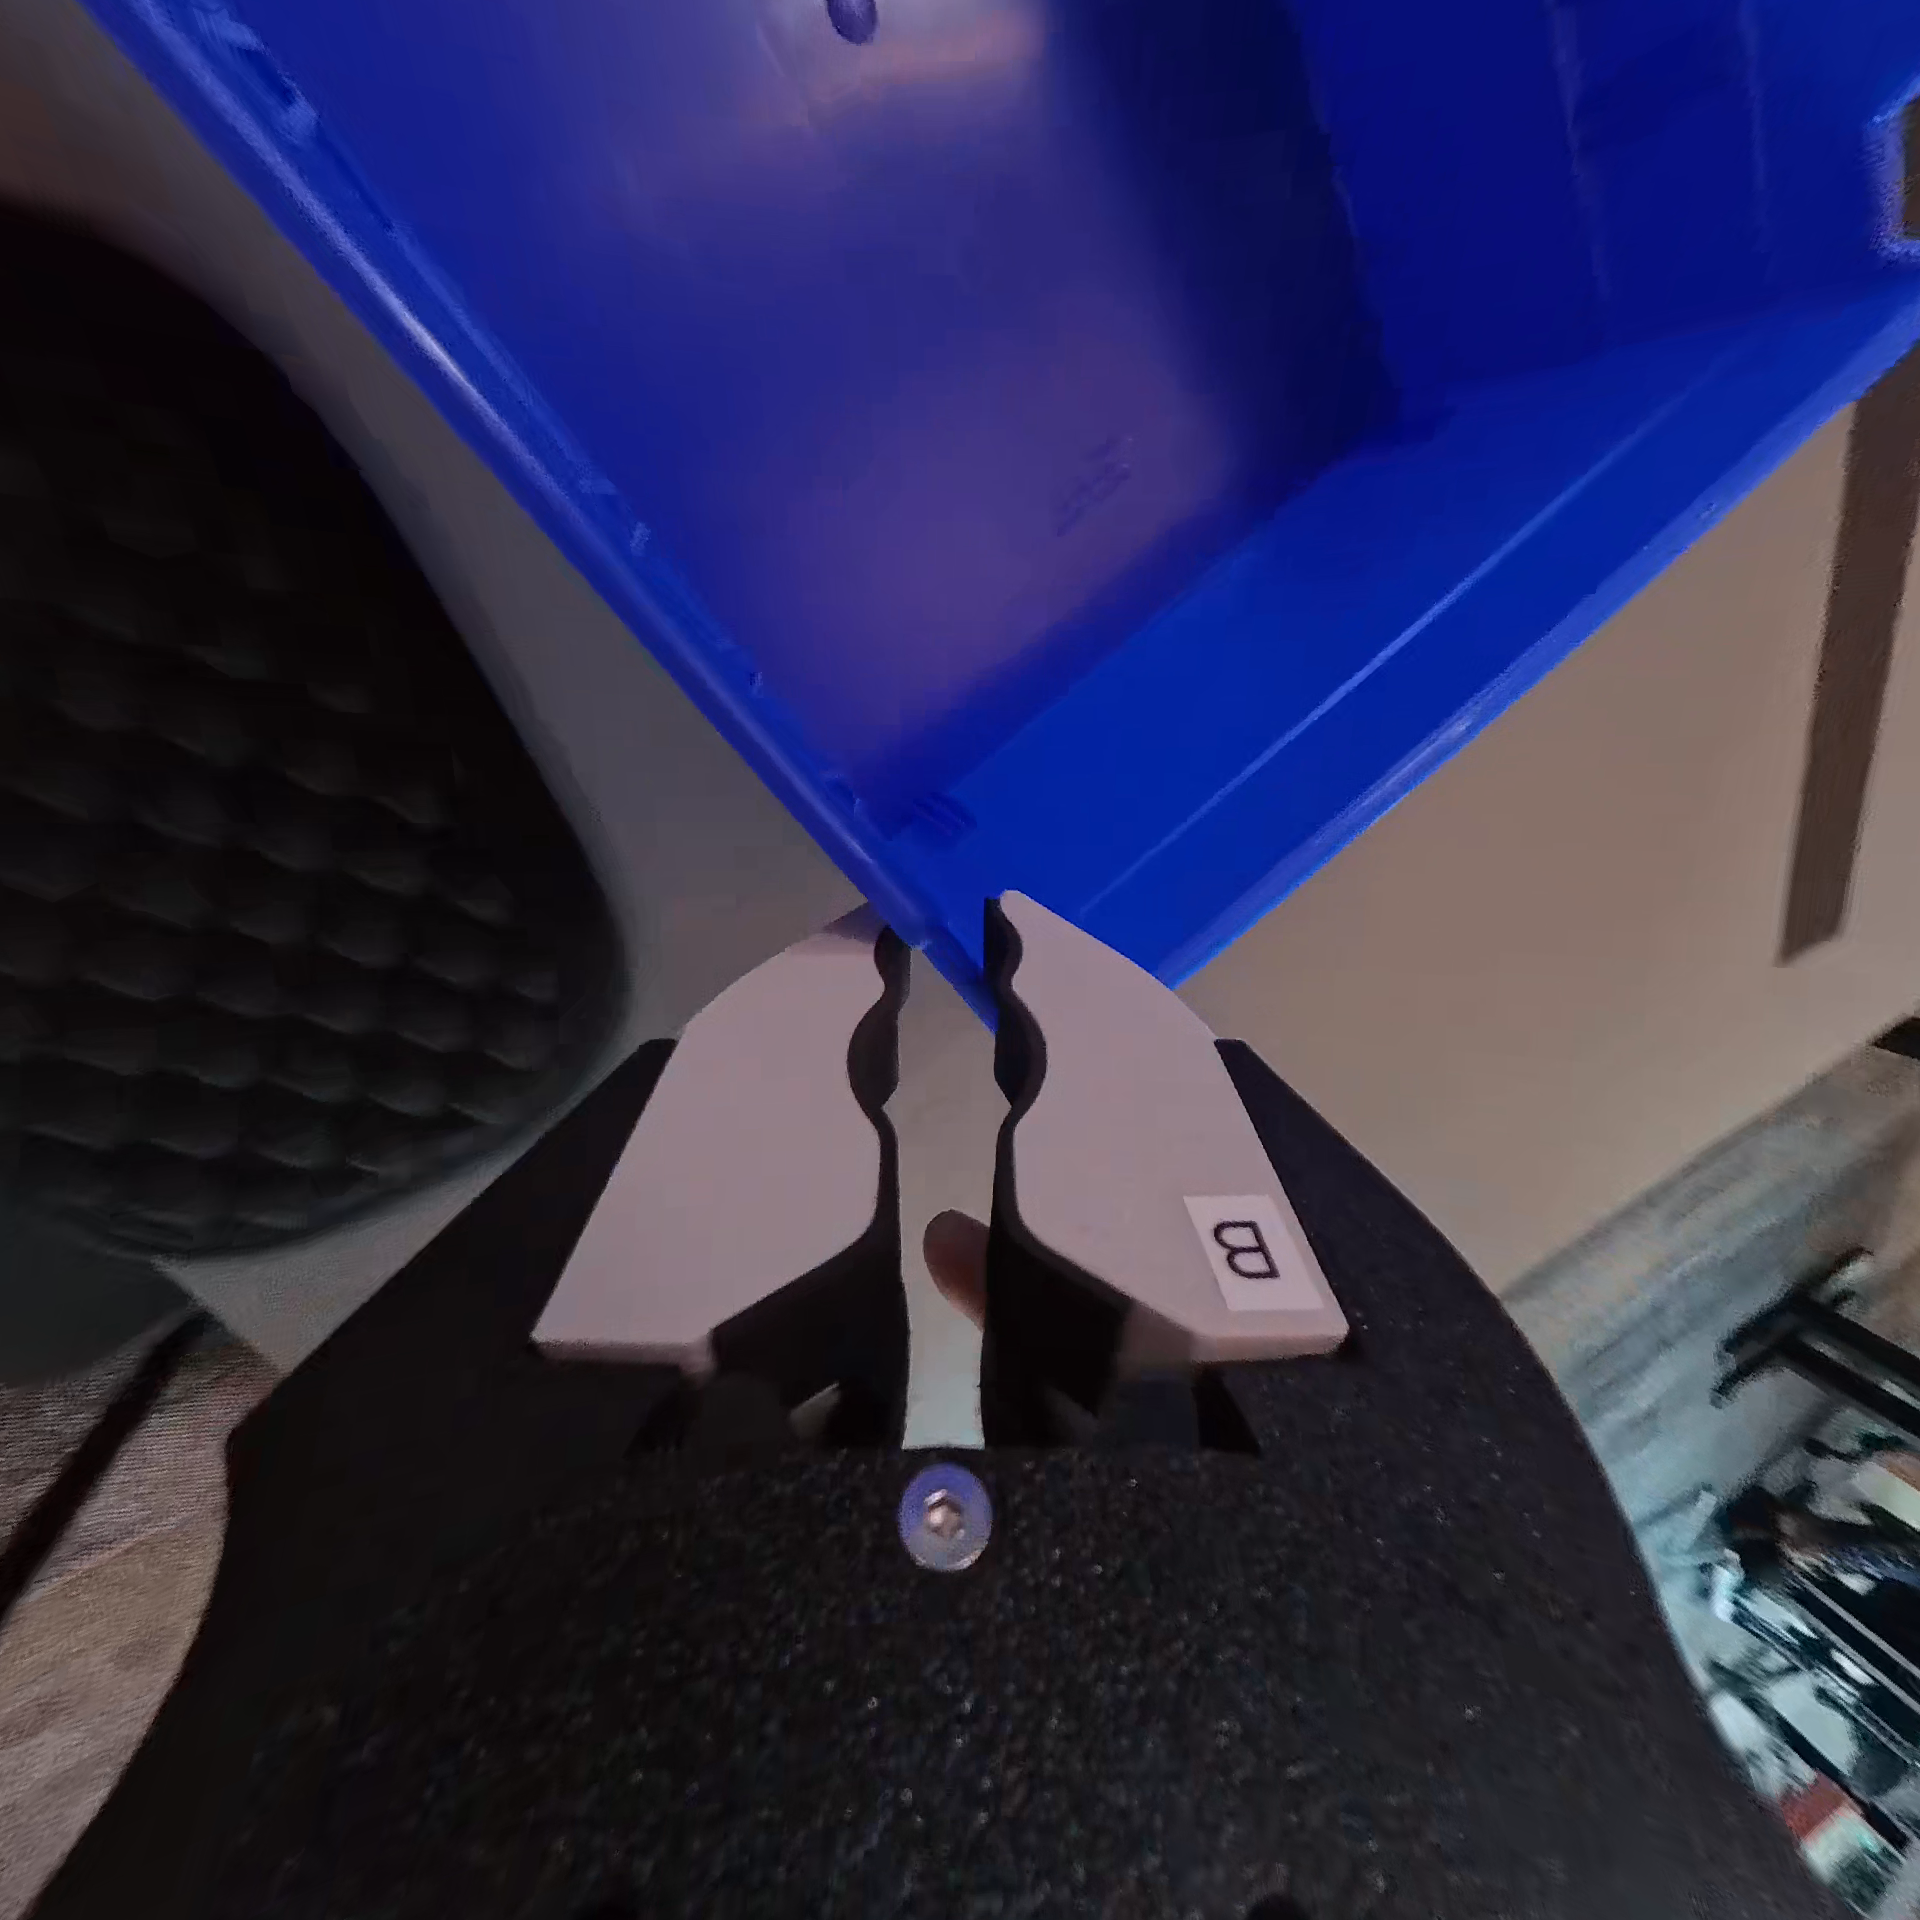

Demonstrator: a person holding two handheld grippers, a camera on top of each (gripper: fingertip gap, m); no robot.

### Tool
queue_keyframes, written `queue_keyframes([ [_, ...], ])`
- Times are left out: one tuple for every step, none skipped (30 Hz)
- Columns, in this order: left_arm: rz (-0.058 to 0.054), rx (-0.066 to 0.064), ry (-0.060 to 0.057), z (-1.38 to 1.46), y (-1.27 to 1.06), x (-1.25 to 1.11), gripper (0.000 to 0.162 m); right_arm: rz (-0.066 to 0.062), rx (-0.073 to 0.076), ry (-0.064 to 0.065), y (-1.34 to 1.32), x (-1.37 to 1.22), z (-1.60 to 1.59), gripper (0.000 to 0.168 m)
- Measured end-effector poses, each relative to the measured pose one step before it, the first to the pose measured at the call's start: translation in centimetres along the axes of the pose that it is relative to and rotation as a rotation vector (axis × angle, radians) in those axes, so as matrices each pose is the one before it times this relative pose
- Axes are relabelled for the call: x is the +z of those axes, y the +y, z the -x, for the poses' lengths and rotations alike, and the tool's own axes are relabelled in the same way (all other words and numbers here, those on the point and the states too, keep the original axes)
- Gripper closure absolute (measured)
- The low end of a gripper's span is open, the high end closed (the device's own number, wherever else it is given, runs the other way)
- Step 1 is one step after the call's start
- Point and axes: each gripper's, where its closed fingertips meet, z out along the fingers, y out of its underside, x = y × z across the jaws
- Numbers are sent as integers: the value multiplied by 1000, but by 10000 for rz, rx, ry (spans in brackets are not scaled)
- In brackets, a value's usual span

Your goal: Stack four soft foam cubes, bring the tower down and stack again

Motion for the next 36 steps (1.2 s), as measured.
queue_keyframes([
  [-14,9,-54,-3,968,-453,145,136,-155,268,1314,17,-931,155],
  [-20,18,-33,18,982,-430,144,160,-173,213,1367,46,-872,154],
  [-41,-31,-20,63,1000,-417,144,153,-89,177,1403,90,-849,154],
  [-39,-52,-47,172,1038,-375,143,185,83,173,1455,137,-888,154],
  [-23,-124,-110,282,1092,-338,143,242,163,182,1449,173,-914,154],
  [21,-256,-139,334,1058,-325,141,248,132,208,1375,186,-853,153],
  [31,-468,-90,226,874,-405,136,177,163,143,1164,149,-635,153],
  [-22,-753,45,-14,484,-591,128,117,331,-14,941,2,-302,152],
  [-153,-901,1,-45,-68,-765,120,109,582,-82,783,-194,-136,151],
  [-389,-862,5,-286,-767,-902,111,34,737,-99,535,-436,-37,149],
  [-478,-725,-25,-590,-1287,-912,105,-77,739,-156,302,-659,148,138],
  [-348,-558,-398,-475,-1466,-857,103,-143,731,-161,138,-818,285,126],
  [-196,-465,-727,-338,-1465,-819,102,-260,745,-98,-155,-953,318,117],
  [-207,-537,-613,-712,-1624,-780,101,-463,786,-11,-664,-1090,384,106],
  [-334,-683,-287,-1304,-1934,-631,101,-619,812,120,-1199,-1146,436,105],
  [-506,-774,-75,-1705,-2214,-337,101,-743,734,208,-1706,-1052,616,106],
  [-547,-755,95,-2006,-2159,18,101,-903,597,128,-2208,-835,1065,103],
  [-389,-505,274,-2239,-1746,379,101,-1015,516,-90,-2544,-499,1703,97],
  [-274,-187,253,-2060,-1404,733,101,-976,466,-352,-2553,-102,2319,89],
  [-197,-67,96,-1572,-1184,1017,99,-800,355,-566,-2245,356,2763,84],
  [-89,-122,44,-1189,-993,1248,99,-572,173,-625,-1788,812,2860,76],
  [122,-30,183,-1104,-626,1399,99,-284,-19,-508,-1196,1201,2534,71],
  [312,114,146,-748,-266,1511,99,9,-111,-253,-630,1492,1879,68],
  [576,162,-15,-179,204,1588,99,256,-55,8,-157,1674,1172,66],
  [901,87,-53,84,634,1512,99,491,-8,79,302,1733,768,66],
  [1001,200,-71,165,688,1482,98,605,-21,25,585,1729,605,65],
  [822,311,-158,267,407,1515,98,659,-27,-19,763,1683,485,65],
  [675,315,-105,142,170,1577,98,716,-26,-39,924,1575,359,65],
  [743,333,202,-296,286,1555,98,682,-37,-30,929,1400,263,65],
  [766,223,277,-395,277,1415,94,623,-43,-14,874,1171,161,65],
  [698,186,161,-176,190,1288,90,542,12,23,765,925,61,65],
  [538,95,156,-94,25,1160,86,405,58,94,529,694,-18,66],
  [438,-52,161,23,-55,1106,86,283,9,104,313,524,10,68],
  [446,-209,-47,407,49,1017,86,256,-77,51,267,428,96,71],
  [473,-212,-222,655,217,895,86,288,-102,33,321,352,93,74],
  [393,-132,-77,389,262,766,86,282,-96,44,312,316,36,75],
])
